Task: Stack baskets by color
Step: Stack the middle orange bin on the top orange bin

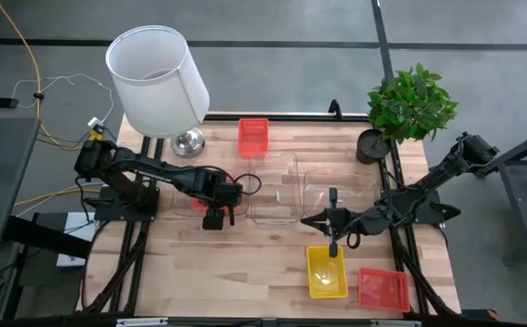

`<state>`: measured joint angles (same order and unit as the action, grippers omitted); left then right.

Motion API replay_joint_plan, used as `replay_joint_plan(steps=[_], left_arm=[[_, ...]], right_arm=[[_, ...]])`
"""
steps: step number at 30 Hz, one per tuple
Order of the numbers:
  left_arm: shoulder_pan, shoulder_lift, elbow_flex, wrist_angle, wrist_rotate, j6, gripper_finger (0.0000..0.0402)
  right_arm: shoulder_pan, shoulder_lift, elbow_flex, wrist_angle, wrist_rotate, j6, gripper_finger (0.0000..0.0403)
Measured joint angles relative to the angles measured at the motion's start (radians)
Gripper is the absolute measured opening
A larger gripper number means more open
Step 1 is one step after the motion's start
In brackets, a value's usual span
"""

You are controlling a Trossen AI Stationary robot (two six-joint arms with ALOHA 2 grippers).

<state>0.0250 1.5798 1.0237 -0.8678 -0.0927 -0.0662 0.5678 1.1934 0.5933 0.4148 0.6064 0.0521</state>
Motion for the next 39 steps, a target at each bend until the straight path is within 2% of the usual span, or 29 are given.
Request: replay_joint_plan(steps=[15, 19, 23, 25, 32, 39], left_arm=[[0.001, 0.109, 0.0, -0.008, -0.008, 0.024, 0.0191], [0.001, 0.112, 0.0, -0.008, -0.006, -0.004, 0.0141], [0.001, 0.089, 0.008, -0.035, -0.007, -0.009, 0.0045], [0.001, 0.075, 0.026, -0.069, -0.008, -0.019, 0.0012], [0.001, 0.02, 0.145, -0.24, -0.005, -0.058, 0.0003], [-0.011, 0.001, 0.332, -0.418, -0.031, -0.115, 0.0001]], right_arm=[[0.0, 0.0, 0.0, -0.007, 0.0, 0.0, 0.0], [0.0, 0.0, 0.0, -0.007, 0.0, 0.0, 0.0], [0.0, 0.0, 0.0, -0.007, 0.0, 0.0, 0.0], [0.0, 0.0, 0.0, -0.006, 0.0, 0.0, 0.0], [0.0, 0.0, 0.0, -0.006, 0.0, 0.0, 0.0], [0.0, 0.0, 0.0, -0.006, 0.0, 0.0, 0.0]])
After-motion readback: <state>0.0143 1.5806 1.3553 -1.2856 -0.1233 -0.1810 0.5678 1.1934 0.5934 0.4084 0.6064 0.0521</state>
